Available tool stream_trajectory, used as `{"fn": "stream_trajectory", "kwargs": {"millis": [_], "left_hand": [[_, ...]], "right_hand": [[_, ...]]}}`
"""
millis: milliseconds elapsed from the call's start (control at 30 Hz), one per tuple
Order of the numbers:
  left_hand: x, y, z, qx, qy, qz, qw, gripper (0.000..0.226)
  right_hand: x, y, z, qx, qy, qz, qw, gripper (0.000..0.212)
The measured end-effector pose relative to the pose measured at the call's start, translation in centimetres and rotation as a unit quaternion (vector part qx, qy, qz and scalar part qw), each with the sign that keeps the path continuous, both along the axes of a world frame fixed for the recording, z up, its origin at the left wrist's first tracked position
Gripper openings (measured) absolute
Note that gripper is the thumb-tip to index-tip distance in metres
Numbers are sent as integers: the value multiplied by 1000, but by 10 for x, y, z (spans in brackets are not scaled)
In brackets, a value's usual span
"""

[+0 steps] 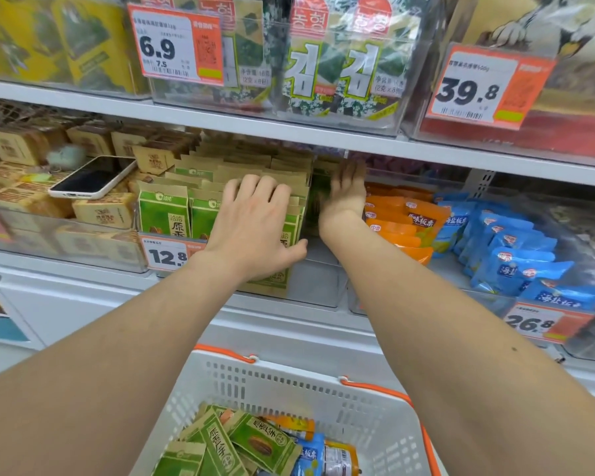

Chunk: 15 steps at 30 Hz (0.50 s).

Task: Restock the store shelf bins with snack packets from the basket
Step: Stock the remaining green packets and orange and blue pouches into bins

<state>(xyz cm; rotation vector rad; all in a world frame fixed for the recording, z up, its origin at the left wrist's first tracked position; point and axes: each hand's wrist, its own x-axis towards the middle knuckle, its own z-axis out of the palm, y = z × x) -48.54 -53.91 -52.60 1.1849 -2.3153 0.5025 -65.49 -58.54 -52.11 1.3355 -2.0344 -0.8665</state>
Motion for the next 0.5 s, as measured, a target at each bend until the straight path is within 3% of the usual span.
{"fn": "stream_trajectory", "kwargs": {"millis": [300,500], "left_hand": [[4,9,2,-11,12,-10,1000,81],[9,26,10,-15,54,-6,998,82]], "right_hand": [[13,22,6,36,-18,23,999,86],[25,60,21,-86,-180,94,975,38]]}}
